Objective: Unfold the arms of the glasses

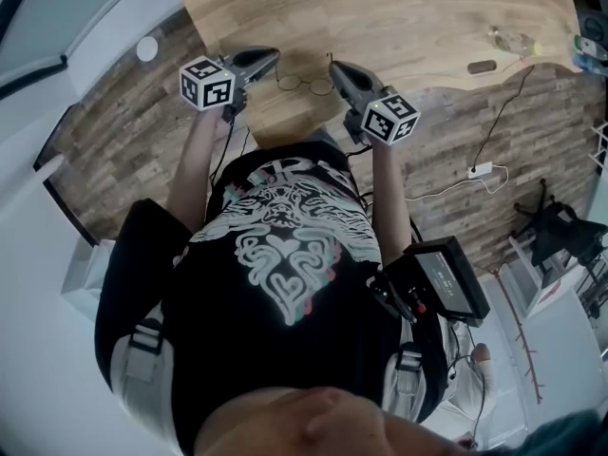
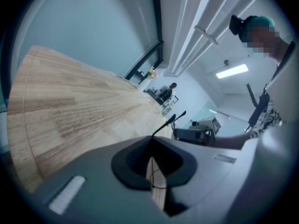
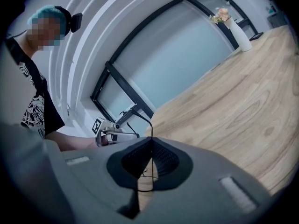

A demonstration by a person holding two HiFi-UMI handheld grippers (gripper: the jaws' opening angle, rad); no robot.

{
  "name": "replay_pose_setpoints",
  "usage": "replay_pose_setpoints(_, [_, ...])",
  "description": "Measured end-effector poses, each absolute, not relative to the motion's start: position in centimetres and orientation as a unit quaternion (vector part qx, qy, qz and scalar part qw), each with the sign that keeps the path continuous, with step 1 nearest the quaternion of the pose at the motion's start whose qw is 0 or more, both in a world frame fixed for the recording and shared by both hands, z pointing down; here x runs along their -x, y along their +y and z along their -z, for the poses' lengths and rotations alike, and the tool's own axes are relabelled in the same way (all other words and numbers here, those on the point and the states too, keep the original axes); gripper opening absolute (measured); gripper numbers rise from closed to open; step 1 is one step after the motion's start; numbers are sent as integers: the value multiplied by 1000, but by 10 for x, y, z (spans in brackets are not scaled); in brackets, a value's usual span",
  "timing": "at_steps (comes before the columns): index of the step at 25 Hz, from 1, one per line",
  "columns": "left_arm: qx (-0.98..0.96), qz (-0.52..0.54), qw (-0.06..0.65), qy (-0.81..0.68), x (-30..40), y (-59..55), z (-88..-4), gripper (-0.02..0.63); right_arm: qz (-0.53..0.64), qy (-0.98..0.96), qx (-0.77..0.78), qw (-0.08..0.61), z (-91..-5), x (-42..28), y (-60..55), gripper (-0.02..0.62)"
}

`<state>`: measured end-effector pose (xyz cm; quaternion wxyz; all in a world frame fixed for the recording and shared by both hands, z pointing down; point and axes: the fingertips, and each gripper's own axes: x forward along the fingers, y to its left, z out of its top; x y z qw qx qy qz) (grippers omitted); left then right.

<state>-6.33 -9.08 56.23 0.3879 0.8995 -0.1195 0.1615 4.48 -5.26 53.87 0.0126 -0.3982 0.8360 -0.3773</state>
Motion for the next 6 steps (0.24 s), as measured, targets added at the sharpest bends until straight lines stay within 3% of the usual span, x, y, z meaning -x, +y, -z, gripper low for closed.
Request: replay_pose_setpoints(6, [-899,-167,389,-110,60,-94,-565,-9,386,831,399,9,-542,-45,-55,0])
